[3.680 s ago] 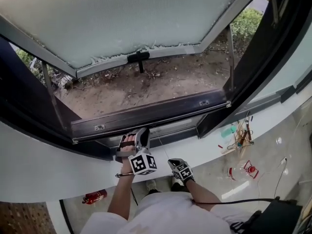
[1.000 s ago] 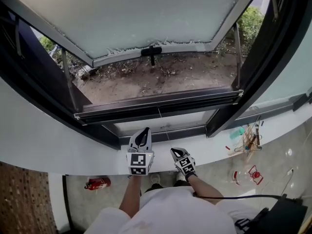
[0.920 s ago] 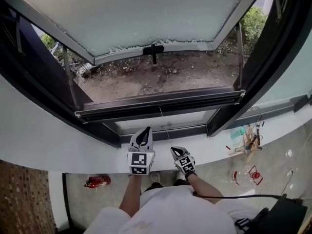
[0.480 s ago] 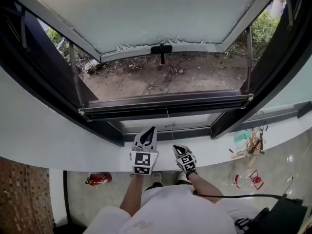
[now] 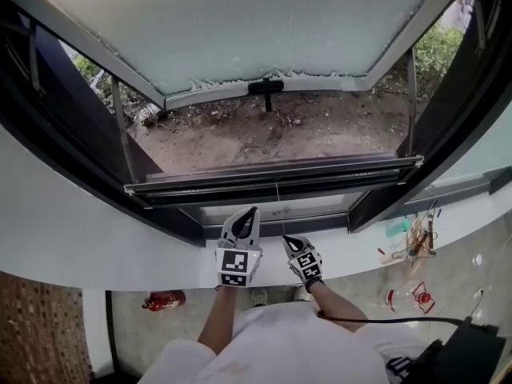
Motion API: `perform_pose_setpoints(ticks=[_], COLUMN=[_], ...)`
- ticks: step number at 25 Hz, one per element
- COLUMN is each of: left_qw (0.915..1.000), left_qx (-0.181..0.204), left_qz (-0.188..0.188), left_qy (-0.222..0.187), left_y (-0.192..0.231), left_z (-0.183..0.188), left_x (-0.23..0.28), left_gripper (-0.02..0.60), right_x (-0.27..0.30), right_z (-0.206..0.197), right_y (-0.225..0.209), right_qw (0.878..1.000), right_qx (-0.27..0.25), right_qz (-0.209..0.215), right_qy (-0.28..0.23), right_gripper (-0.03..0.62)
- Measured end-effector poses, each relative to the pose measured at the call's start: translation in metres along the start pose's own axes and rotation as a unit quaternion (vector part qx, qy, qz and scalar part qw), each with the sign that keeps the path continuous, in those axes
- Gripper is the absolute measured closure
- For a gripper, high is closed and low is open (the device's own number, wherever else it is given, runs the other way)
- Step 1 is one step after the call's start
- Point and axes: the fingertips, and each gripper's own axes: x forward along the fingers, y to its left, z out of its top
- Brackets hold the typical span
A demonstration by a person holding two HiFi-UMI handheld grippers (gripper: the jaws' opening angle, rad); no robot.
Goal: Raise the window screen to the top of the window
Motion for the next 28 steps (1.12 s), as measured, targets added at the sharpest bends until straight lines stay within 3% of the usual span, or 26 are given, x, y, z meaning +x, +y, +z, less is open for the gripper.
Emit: perform_pose_setpoints(ticks=[8, 13, 19, 28], left_qw=[0.9998, 0.9995, 0.9991, 0.9992], left_qx=[-0.010, -0.009, -0.006, 0.000], left_qz=[-0.003, -0.016, -0.027, -0.027], left_qy=[-0.019, -0.025, -0.032, -0.029], left_y=[0.006, 0.005, 0.001, 0.004], left_z=[0.010, 0.016, 0.023, 0.025], left_x=[0.006, 0.013, 0.016, 0.011], left_gripper=[0.580, 0.580, 0.580, 0.580], right_x=[0.003, 0.001, -0.001, -0.003], right_z=[0.033, 0.042, 0.045, 0.093], right_y=[0.016, 0.001, 0.009, 0.009], right_qw=[0.999, 0.999, 0.999, 0.995], right_qx=[0.000, 0.005, -0.005, -0.022], right_qz=[0.023, 0.006, 0.015, 0.008], right_qy=[-0.027, -0.035, -0.032, -0.093], right_gripper=[0.591, 0.591, 0.591, 0.591])
